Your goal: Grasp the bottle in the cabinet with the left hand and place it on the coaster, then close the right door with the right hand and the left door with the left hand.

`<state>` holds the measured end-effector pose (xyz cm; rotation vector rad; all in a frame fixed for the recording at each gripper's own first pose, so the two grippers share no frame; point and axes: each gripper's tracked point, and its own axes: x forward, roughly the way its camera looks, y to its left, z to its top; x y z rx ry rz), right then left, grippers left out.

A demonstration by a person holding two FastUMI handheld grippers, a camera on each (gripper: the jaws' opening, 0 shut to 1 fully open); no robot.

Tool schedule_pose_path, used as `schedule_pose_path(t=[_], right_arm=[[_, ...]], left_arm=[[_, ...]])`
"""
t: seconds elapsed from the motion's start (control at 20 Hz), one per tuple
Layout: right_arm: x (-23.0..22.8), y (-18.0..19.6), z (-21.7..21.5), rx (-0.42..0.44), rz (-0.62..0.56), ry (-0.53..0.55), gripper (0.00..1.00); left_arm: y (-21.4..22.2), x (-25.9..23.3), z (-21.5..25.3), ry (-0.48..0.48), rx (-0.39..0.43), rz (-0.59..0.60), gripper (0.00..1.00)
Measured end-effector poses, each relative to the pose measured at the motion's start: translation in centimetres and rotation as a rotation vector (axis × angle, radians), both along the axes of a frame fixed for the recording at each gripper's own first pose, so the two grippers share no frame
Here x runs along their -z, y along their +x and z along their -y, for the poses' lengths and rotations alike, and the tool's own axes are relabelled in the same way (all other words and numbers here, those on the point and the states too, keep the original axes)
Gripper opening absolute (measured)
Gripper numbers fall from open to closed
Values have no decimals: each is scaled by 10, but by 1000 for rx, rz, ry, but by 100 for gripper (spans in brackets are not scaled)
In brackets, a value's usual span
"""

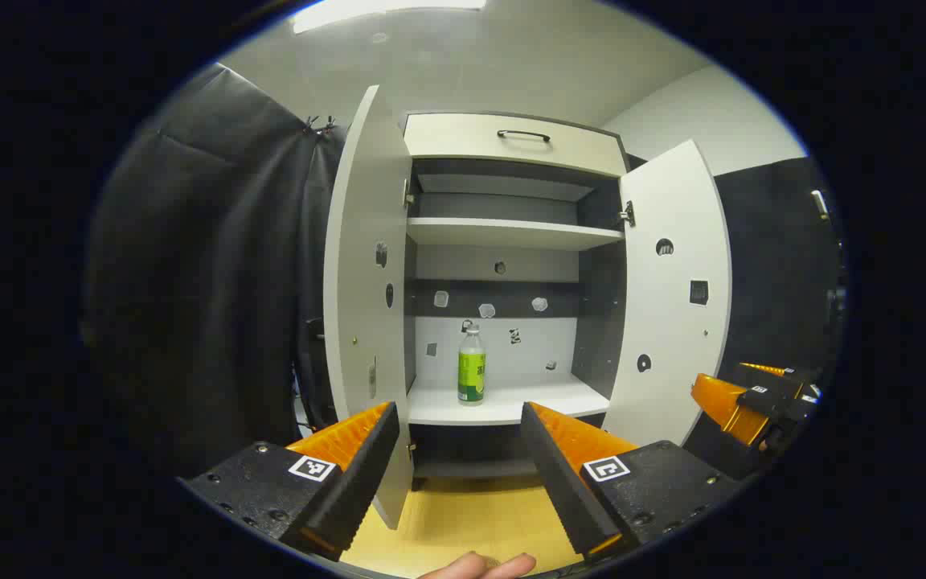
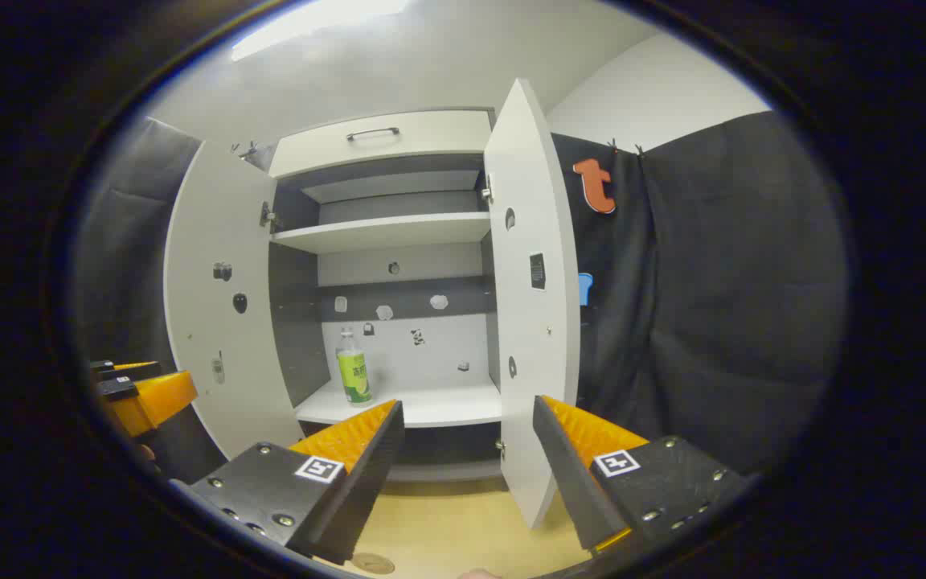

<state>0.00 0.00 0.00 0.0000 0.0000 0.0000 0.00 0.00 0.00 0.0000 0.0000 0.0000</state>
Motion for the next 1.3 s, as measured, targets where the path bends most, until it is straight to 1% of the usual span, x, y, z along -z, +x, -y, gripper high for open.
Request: schedule_pose_path(t=[0.05, 0.2, 0.3, 0.4, 0.55, 0.6, 0.7, 0.75, 0.8, 0.95, 1.05, 1.1, 1.15, 1.2, 1.25, 1.3], right_arm=[[2, 3, 0, -1, -1, 4, 98], [-2, 10, -3, -11, 1, 13, 97], [0, 13, 1, 3, 2, 6, 98], [-4, 27, 6, 17, 4, 7, 98], [-9, 44, 1, 3, 20, 22, 98], [-11, 48, -1, -4, 28, 22, 93], [-15, 56, -7, -15, 41, 23, 93], [-16, 60, -9, -19, 46, 26, 98], [-18, 63, -12, -24, 49, 30, 93], [-18, 74, -18, -35, 49, 38, 93], [-22, 81, -21, -42, 75, 37, 93], [-23, 86, -23, -47, 88, 31, 97], [-20, 90, -25, -51, 89, 23, 93], [-19, 92, -25, -47, 91, 17, 97], [-21, 93, -26, -46, 102, 11, 93], [-23, 94, -29, -54, 116, 8, 98]], left_arm=[[4, -2, -1, -9, 3, 8, 96], [21, -4, -3, -24, 15, 17, 96], [38, -2, -3, -23, 26, 19, 96], [58, 3, -1, -21, 38, 13, 96], [88, 14, 4, -22, 56, -6, 96], [98, 17, 6, -20, 62, -11, 96], [121, 22, 11, -20, 76, -15, 96], [132, 24, 12, -24, 81, -14, 96], [144, 26, 14, -29, 84, -15, 96], [185, 38, 18, -40, 90, -26, 96], [215, 48, 20, -43, 91, -40, 96], [231, 52, 20, -44, 85, -40, 96], [250, 56, 22, -47, 87, -36, 96], [264, 62, 23, -48, 84, -42, 96], [279, 68, 21, -52, 77, -48, 96], [298, 72, 21, -62, 73, -43, 96]])
